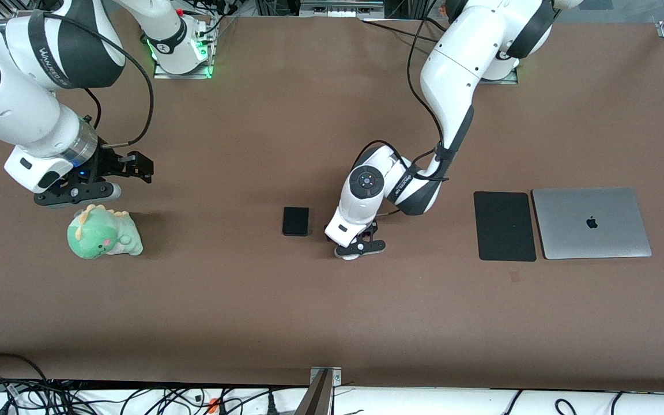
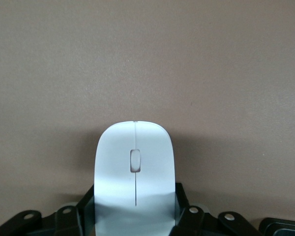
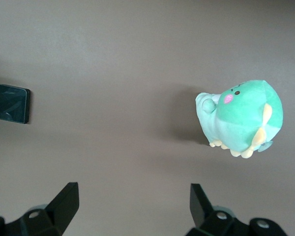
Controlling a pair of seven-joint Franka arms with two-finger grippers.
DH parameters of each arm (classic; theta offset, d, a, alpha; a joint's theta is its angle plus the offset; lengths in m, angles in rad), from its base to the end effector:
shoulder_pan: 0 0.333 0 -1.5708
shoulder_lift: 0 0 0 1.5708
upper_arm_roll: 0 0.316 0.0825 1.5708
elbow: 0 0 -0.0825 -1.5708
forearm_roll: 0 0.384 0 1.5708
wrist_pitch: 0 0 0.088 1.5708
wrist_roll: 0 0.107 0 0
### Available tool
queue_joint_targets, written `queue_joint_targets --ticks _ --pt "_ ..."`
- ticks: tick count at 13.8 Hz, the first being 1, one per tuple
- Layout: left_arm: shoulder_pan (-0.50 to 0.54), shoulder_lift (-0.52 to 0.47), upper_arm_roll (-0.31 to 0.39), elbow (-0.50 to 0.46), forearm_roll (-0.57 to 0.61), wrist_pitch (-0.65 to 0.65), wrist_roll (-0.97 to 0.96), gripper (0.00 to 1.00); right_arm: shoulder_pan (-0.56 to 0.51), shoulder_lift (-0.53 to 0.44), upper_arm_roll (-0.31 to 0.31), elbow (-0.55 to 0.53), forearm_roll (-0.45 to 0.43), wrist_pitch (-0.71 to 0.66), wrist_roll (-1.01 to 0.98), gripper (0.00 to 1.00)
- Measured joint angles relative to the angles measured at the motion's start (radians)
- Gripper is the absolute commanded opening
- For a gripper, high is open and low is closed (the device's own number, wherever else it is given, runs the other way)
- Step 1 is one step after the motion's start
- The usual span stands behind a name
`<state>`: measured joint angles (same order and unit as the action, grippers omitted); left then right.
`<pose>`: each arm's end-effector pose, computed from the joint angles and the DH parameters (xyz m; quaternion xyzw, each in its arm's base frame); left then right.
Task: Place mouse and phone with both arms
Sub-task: 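Lower the left gripper and grasp the white mouse, then carry the mouse onto the black pad while the right gripper nears the phone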
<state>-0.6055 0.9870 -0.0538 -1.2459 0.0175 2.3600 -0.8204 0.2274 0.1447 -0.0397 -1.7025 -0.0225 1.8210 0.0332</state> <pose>0.6106 -0.4587 0.1730 0.9939 0.0879 0.0372 0.0544 0.5938 0.1121 0.4992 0.9966 0.0802 -0.0115 0.0151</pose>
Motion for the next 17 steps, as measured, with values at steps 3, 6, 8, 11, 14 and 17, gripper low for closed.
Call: queue_joint_targets --ticks 3,6,8,11,14,17 --pt "0.021 -0.001 0.011 0.016 0.0 0.0 0.034 0.25 0.0 0.0 0.0 0.0 0.016 0.004 0.0 1.0" --pt "0.113 -0.024 -0.004 0.028 0.0 -0.009 0.152 0.26 0.0 0.0 0.0 0.0 0.032 0.006 0.0 1.0" --pt "0.208 -0.054 -0.04 0.018 0.0 -0.053 0.266 0.26 0.001 0.0 0.0 0.0 0.052 0.006 0.002 1.0" --pt "0.345 -0.134 -0.081 -0.073 0.0 -0.106 0.455 0.28 0.026 0.001 0.001 0.0 0.059 0.015 0.05 1.0" --pt "0.443 -0.259 -0.085 -0.25 0.0 -0.111 0.602 0.29 0.074 0.011 0.002 0.0 0.059 0.025 0.115 1.0" --pt "0.541 -0.377 -0.084 -0.423 0.003 -0.115 0.725 0.29 0.114 0.031 0.003 -0.001 0.06 0.06 0.182 1.0"
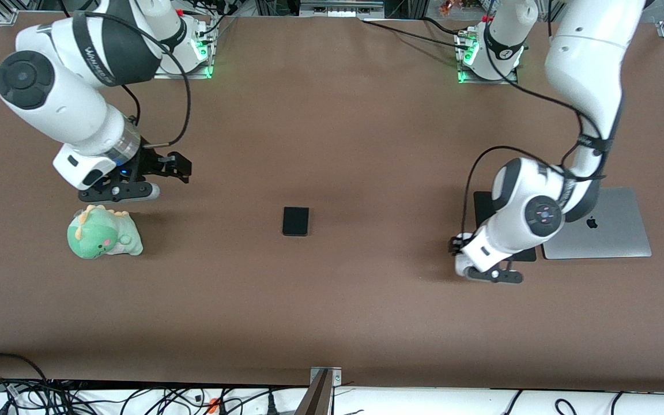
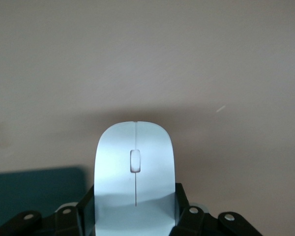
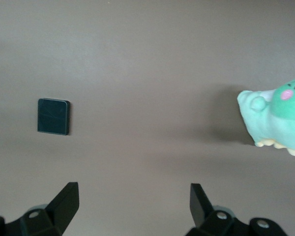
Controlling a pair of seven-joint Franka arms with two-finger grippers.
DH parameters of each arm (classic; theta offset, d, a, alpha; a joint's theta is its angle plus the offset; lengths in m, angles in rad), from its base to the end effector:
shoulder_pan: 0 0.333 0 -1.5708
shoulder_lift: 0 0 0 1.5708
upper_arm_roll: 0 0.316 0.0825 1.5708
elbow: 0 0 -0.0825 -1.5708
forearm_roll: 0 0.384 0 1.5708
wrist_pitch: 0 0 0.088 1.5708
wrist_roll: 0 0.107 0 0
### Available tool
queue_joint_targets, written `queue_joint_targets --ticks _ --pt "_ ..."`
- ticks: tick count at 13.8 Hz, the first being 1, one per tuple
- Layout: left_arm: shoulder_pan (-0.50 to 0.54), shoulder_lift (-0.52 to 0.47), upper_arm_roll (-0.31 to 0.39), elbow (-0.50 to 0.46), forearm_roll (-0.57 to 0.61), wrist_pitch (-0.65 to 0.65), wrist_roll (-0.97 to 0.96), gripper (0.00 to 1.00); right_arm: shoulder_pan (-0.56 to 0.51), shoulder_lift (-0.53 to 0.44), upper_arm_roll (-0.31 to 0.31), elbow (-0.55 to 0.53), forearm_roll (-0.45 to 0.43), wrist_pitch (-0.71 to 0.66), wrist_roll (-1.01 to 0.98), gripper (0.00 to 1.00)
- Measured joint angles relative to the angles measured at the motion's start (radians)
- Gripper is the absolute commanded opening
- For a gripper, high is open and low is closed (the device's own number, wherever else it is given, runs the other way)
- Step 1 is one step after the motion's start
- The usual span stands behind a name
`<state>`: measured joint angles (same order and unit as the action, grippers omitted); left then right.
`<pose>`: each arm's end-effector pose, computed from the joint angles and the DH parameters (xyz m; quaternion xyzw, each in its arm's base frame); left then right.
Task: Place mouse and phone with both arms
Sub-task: 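Carry the mouse onto the black pad while the right gripper nears the phone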
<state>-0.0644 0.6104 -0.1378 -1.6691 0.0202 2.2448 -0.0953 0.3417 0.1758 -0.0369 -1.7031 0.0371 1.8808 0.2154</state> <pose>0.6669 -0.1257 0.2506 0.9982 -0.0481 -0.0190 0.0293 0.5860 0.1887 0.4851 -0.9991 -0.0393 0.0027 0.0142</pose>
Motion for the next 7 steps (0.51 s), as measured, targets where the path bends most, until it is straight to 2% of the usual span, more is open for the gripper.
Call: queue_joint_targets --ticks 3,5,7 --pt "0.095 -0.046 0.005 -0.106 0.018 0.0 0.081 0.3 0.055 0.029 0.002 -0.001 0.001 0.054 0.079 1.0" --pt "0.136 -0.046 0.007 -0.146 0.019 0.001 0.103 0.31 0.097 0.06 0.003 -0.002 0.008 0.103 0.118 1.0" --pt "0.151 -0.045 0.016 -0.168 0.02 0.001 0.104 0.31 0.127 0.102 0.003 -0.005 0.051 0.172 0.128 1.0"
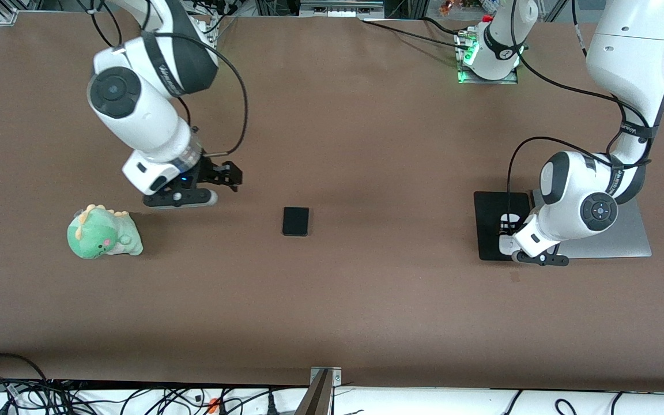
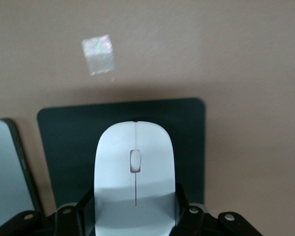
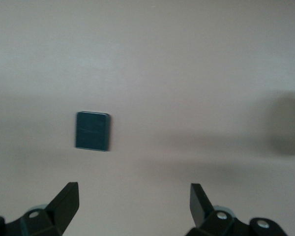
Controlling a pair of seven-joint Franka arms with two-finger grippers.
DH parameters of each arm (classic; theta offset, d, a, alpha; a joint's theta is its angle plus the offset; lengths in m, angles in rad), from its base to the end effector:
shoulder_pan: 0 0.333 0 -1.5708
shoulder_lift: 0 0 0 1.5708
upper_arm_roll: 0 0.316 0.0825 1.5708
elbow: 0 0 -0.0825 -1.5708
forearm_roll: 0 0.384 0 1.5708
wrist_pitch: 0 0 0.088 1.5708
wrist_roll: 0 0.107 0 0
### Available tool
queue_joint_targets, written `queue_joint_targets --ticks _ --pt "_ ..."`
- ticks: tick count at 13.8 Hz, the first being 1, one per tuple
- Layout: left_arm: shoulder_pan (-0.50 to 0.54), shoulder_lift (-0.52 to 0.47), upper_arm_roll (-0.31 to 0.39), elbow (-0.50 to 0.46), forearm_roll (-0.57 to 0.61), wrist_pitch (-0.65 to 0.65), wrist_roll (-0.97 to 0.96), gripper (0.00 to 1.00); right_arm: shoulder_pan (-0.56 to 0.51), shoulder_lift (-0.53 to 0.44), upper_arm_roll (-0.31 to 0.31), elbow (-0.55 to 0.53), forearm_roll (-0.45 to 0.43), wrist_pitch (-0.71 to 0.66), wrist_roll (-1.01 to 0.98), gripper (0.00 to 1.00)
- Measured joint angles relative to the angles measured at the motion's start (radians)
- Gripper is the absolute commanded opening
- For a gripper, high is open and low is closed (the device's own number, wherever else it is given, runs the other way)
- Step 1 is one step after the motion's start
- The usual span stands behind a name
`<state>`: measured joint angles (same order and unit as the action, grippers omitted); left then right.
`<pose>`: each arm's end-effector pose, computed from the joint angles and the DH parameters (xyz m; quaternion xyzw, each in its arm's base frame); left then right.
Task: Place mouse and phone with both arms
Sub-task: 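Carry the mouse onto the black pad while the right gripper nears the phone, then grasp the black phone with the right gripper while the left gripper withdraws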
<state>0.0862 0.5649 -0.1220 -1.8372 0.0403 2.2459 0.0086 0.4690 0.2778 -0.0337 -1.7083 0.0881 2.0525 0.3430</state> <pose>0.6291 -0.0175 0.2106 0.9965 -0.0290 -0.0759 0.0175 0.5826 0.2782 0.4341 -0.9984 -0.0278 -0.0175 0.0451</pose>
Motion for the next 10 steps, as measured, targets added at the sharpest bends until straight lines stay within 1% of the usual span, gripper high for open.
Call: queue_joint_targets --ticks 2,3,5,7,8,9,10 --pt "0.014 0.007 0.002 -0.006 0.009 0.002 0.002 0.32 0.022 0.051 0.0 -0.004 0.021 0.071 0.011 1.0" --pt "0.019 0.012 0.002 -0.006 0.014 0.004 0.002 0.38 0.033 0.077 0.0 -0.006 0.022 0.102 0.027 1.0" --pt "0.024 0.026 0.003 -0.007 0.017 0.017 0.002 0.4 0.056 0.129 0.0 -0.008 0.024 0.166 0.069 1.0" --pt "0.024 0.04 0.002 -0.007 0.017 0.032 0.002 0.46 0.08 0.188 0.001 -0.01 0.024 0.241 0.127 1.0" --pt "0.024 0.044 0.002 -0.007 0.017 0.036 0.002 0.61 0.093 0.221 0.001 -0.011 0.024 0.281 0.155 1.0" --pt "0.024 0.045 0.002 -0.007 0.017 0.038 0.002 0.95 0.105 0.251 0.001 -0.01 0.024 0.318 0.176 1.0" --pt "0.024 0.045 0.002 -0.006 0.017 0.04 0.002 1.0 0.117 0.277 0.001 -0.01 0.024 0.352 0.194 1.0"
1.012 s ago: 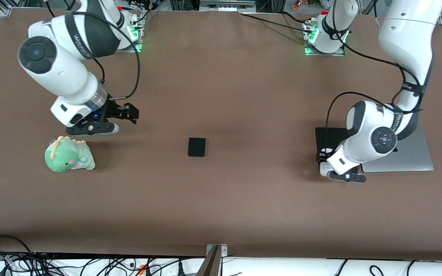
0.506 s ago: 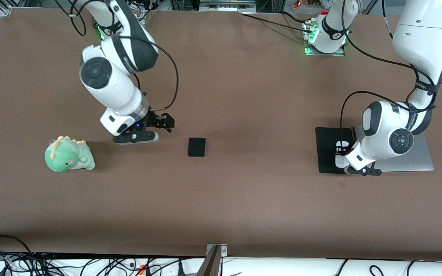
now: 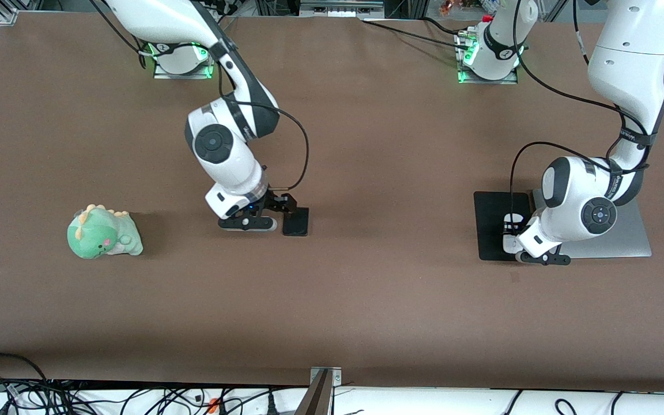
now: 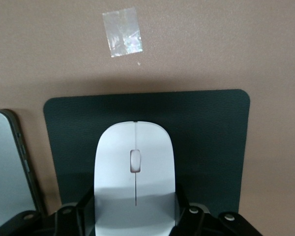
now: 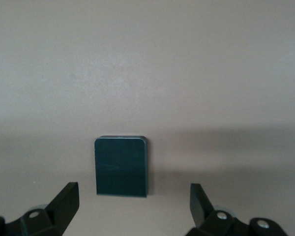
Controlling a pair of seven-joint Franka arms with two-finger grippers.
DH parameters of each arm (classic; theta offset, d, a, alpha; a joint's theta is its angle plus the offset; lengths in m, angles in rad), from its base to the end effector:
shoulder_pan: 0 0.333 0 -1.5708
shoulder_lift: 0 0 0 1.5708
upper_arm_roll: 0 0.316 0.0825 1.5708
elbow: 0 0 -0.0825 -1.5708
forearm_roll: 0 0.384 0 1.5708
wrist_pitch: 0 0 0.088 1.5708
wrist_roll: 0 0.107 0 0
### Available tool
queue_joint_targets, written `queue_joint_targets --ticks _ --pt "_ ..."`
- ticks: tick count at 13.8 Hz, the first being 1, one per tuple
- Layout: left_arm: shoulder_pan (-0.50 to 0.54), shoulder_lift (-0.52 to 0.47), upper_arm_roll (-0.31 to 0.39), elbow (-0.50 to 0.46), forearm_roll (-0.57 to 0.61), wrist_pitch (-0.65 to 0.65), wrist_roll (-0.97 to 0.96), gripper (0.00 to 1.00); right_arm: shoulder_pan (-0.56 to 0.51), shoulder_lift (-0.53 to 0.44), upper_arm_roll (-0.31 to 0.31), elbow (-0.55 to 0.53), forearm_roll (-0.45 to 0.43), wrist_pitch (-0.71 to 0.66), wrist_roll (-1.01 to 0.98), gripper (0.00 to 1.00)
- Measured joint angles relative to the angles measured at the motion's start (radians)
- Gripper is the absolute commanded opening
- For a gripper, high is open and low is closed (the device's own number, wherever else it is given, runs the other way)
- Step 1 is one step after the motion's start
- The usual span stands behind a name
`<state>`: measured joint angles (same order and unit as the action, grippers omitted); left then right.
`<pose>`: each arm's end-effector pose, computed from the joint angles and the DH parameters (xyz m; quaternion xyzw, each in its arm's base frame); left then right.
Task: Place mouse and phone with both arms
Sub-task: 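Grasp the black phone with the right gripper while the left gripper withdraws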
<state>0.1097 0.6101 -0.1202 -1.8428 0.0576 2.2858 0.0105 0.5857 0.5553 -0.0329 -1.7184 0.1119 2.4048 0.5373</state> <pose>0.6260 -0.0021 0.1829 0.9963 -0.0231 -0.0808 0.0150 0.5807 0.3620 0.2784 -0.9969 0.0281 -0.0398 0.0612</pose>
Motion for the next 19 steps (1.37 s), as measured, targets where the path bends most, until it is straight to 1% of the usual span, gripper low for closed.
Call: queue_joint_targets --ticks 3,5,7,9,10,14,17,19 --pt "0.001 -0.002 0.0 0.013 0.0 0.001 -0.001 1.0 0.032 0.069 -0.001 0.005 0.0 0.088 0.063 1.0" --pt "0.002 -0.018 -0.001 0.029 0.0 0.0 -0.002 1.0 0.052 0.115 -0.005 0.018 -0.009 0.118 0.08 1.0" --pt "0.002 -0.06 -0.003 0.042 0.0 -0.018 -0.002 1.0 0.068 0.151 -0.016 0.035 -0.054 0.127 0.119 1.0" --pt "0.002 -0.128 -0.005 0.055 0.0 -0.067 -0.002 1.0 0.078 0.171 -0.021 0.046 -0.123 0.127 0.193 1.0" --pt "0.003 -0.169 -0.007 0.062 0.0 -0.095 -0.002 1.0 0.082 0.175 -0.021 0.047 -0.142 0.128 0.217 1.0" --pt "0.004 -0.362 -0.01 0.075 -0.001 -0.193 -0.011 1.0 0.096 0.194 -0.023 0.076 -0.151 0.128 0.253 1.0" --pt "0.004 -0.506 -0.011 0.077 -0.002 -0.324 -0.04 1.0 0.105 0.216 -0.024 0.092 -0.158 0.137 0.258 1.0" --pt "0.004 -0.56 -0.012 0.102 -0.002 -0.409 -0.049 1.0 0.107 0.227 -0.025 0.094 -0.192 0.153 0.26 1.0"
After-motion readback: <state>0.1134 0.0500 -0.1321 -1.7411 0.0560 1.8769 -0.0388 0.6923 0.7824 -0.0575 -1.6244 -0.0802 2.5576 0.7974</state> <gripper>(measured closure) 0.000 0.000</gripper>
